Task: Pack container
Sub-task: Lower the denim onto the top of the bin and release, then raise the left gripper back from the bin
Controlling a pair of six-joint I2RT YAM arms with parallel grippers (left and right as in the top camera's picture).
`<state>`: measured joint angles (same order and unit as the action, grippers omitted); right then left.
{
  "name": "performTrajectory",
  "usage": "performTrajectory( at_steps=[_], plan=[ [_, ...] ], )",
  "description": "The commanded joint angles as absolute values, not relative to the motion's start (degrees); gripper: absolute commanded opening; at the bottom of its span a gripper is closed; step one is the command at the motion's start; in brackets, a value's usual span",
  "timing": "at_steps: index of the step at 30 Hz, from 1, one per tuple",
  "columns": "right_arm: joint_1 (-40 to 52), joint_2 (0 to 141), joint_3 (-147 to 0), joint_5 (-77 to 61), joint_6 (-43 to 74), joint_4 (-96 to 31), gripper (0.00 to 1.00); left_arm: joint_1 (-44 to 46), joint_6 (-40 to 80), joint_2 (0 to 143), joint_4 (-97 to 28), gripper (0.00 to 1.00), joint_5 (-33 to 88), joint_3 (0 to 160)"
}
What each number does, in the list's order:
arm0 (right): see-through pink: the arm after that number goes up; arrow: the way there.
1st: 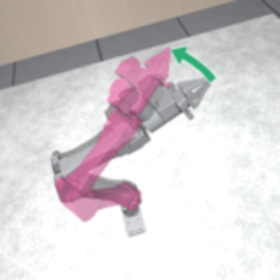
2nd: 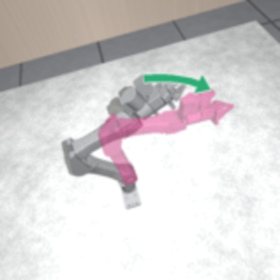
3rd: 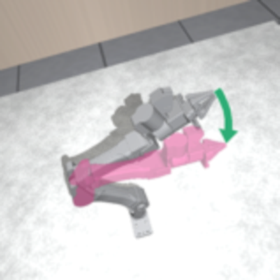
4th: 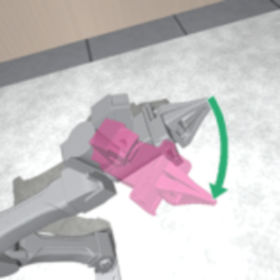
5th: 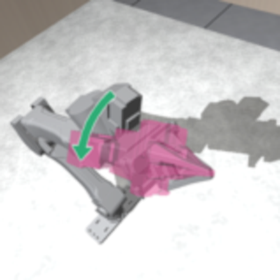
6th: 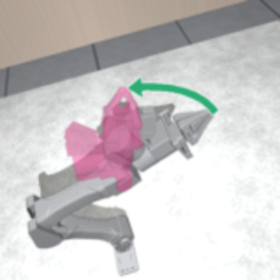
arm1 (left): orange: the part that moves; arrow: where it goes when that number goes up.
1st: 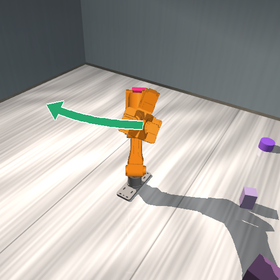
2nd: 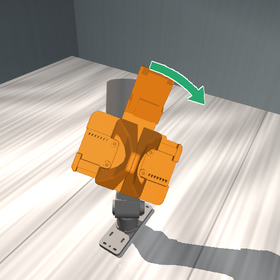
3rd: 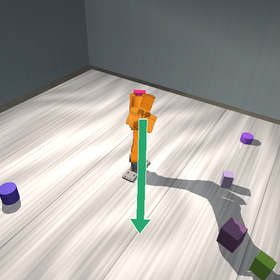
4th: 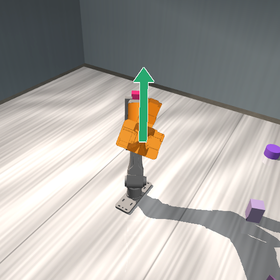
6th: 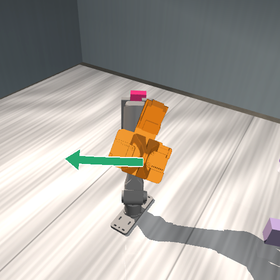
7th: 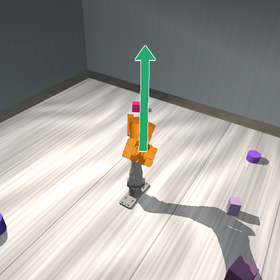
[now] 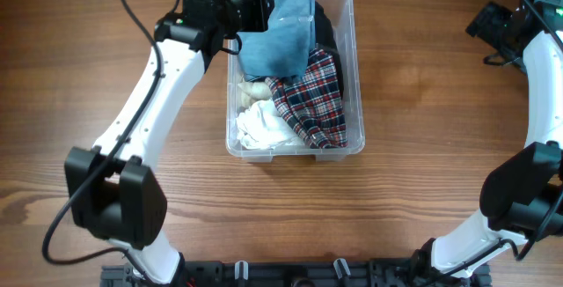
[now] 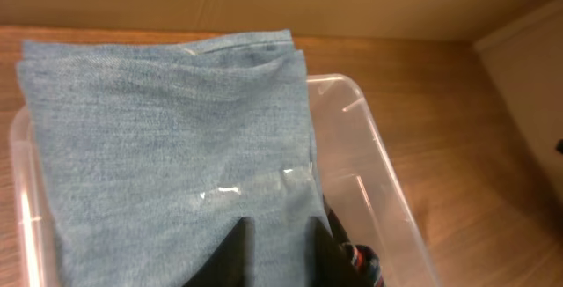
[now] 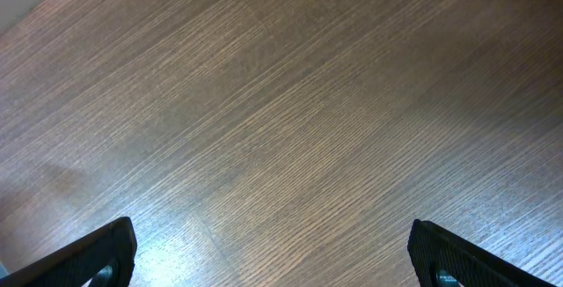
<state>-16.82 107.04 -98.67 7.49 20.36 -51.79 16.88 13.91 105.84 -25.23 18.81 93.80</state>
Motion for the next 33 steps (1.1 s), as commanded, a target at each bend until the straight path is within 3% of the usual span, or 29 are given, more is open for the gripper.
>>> performTrajectory(
  at_steps=[1, 11, 17, 23, 30, 33],
  plan=[
    [-16.8, 107.8, -98.5, 7.0, 21.1, -51.6, 1.00, 17.0, 13.7, 104.4, -26.9, 0.31, 18.4, 93.6],
    [-16.8, 107.8, -98.5, 7.0, 21.1, -51.6, 1.00, 16.9, 7.4, 98.2, -36.2, 0.33, 18.0, 93.6],
    [-16.8, 107.8, -98.5, 7.0, 21.1, -51.6, 1.00, 15.5, 6.2, 90.1, -47.0, 0.25, 15.1, 93.6],
    [-16.8, 107.8, -98.5, 7.0, 21.1, -51.6, 1.00, 15.1, 6.2, 83.5, -58.3, 0.35, 9.6, 93.6],
    [-16.7, 107.8, -98.5, 7.0, 21.1, -51.6, 1.00, 15.1, 6.1, 74.4, -66.9, 0.28, 6.5, 93.6],
    [-16.7, 107.8, -98.5, 7.0, 21.1, -51.6, 1.00, 15.1, 4.3, 69.6, -69.7, 0.39, 6.3, 93.6]
  ],
)
